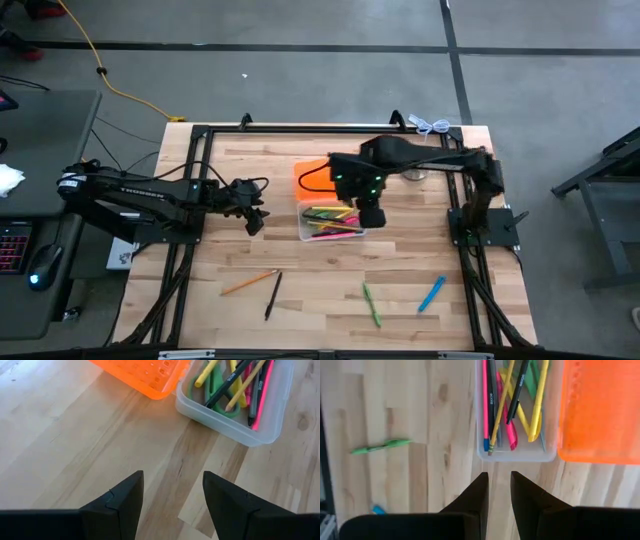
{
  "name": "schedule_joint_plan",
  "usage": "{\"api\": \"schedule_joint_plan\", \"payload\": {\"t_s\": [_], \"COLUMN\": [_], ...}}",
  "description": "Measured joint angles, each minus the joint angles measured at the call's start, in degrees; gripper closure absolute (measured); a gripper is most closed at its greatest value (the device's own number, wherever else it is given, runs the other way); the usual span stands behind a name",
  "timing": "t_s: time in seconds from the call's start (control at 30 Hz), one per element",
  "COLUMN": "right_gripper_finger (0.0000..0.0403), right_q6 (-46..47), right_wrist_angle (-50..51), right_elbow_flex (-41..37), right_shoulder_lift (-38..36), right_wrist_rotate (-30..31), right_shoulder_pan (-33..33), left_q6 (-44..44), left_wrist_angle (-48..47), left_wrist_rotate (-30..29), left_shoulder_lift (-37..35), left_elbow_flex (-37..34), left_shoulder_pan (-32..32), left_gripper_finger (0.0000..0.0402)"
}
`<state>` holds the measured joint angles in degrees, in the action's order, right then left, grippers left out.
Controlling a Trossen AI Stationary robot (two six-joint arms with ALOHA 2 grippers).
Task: Pick & place school supplies into a supply box
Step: Put the blue pen into the container
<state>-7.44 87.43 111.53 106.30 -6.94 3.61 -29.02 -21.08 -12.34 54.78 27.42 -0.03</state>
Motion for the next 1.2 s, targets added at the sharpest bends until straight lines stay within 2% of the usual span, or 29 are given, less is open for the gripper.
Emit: {"api": "schedule_joint_plan", "payload": {"t_s": [0.43, 0.73, 0.93, 1.07, 1.2], "right_gripper_finger": [0.0346, 0.0346, 0.0348, 0.0352, 0.0351], "right_q6": [13.91, 23.50, 25.37, 25.64, 25.68], "right_wrist_angle": [2.68, 2.62, 2.57, 2.54, 2.62], "right_elbow_flex": [0.02, 0.02, -0.06, -3.29, -10.38], "right_shoulder_lift": [-12.36, -15.58, -15.65, -15.79, -15.89], "right_wrist_rotate": [3.43, 7.45, 8.74, 9.16, 8.37], "right_shoulder_pan": [-6.69, -15.25, -20.90, -24.62, -28.49], "left_q6": [-1.30, -2.35, -2.37, -2.58, -2.79], "left_wrist_angle": [0.43, 0.89, 1.22, 1.27, 1.64], "left_wrist_rotate": [0.20, 1.07, 1.07, 1.05, 1.50], "left_shoulder_lift": [0.00, 0.00, 0.00, 0.02, 0.02], "left_elbow_flex": [0.00, 0.00, 0.00, 0.00, 0.00], "left_shoulder_pan": [0.00, 0.00, 0.00, 0.00, 0.00], "left_gripper_finger": [0.0169, 0.0169, 0.0169, 0.0169, 0.0169]}}
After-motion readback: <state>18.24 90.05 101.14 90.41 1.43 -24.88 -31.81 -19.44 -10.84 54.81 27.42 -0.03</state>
